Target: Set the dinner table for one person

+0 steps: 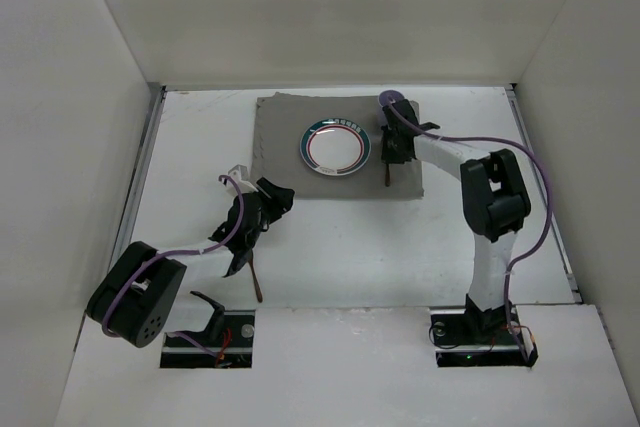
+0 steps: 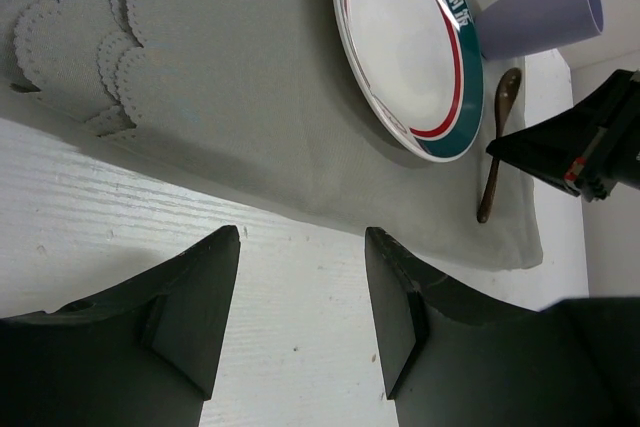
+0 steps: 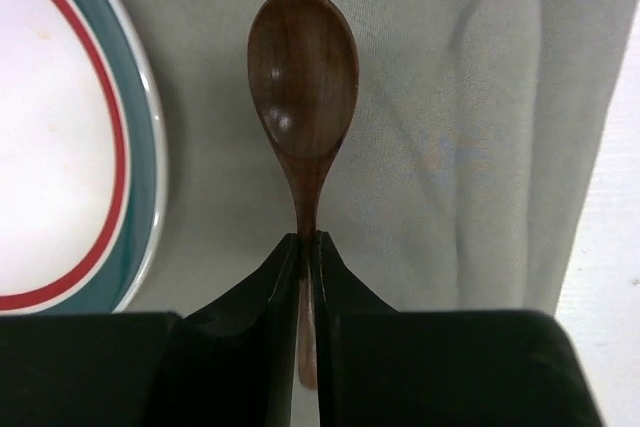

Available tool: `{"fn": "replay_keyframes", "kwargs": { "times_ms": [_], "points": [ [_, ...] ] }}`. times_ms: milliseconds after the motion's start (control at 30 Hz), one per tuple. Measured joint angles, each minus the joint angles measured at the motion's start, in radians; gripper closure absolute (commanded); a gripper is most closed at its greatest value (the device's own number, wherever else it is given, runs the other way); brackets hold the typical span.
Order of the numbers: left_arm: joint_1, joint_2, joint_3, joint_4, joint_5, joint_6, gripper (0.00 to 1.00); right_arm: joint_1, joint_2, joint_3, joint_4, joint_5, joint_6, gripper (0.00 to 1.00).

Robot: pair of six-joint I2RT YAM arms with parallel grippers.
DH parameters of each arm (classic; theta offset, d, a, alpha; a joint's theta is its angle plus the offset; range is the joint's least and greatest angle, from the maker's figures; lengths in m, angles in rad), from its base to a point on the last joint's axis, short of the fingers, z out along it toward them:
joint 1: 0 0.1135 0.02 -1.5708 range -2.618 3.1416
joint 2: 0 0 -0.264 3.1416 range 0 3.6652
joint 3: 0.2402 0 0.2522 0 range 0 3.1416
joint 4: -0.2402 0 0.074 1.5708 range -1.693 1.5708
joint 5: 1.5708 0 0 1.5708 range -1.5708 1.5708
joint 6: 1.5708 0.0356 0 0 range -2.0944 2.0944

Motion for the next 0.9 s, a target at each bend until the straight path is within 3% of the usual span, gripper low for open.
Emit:
{"fn": "replay_keyframes", "kwargs": {
  "times_ms": [133, 433, 633, 800, 833, 900],
  "points": [
    [0.0, 0.0, 0.0, 0.0, -0.001, 0.0, 0.49, 0.0, 0.014, 0.0, 0.0, -0.003, 0.002, 0.8],
    [0.0, 0.0, 0.0, 0.0, -0.001, 0.001, 0.49, 0.0, 0.002, -0.021, 0.022, -0.002, 0.013, 0.51],
    [-0.004, 0.0, 0.0, -0.002, -0.008, 0.012, 0.52, 0.003, -0.188, -0.159, 0.059, 0.013, 0.032, 0.33],
    [-0.037, -0.014, 0.025, -0.058, -0.043, 0.044, 0.61, 0.029, -0.478, -0.331, 0.202, 0.042, 0.079, 0.33],
    [-0.048, -0.026, 0.038, -0.086, -0.058, 0.053, 0.65, 0.043, -0.538, -0.381, 0.248, 0.049, 0.091, 0.37],
    [-0.068, -0.064, 0.067, -0.155, -0.091, 0.072, 0.75, 0.078, -0.634, -0.481, 0.329, 0.064, 0.111, 0.59]
  ]
}}
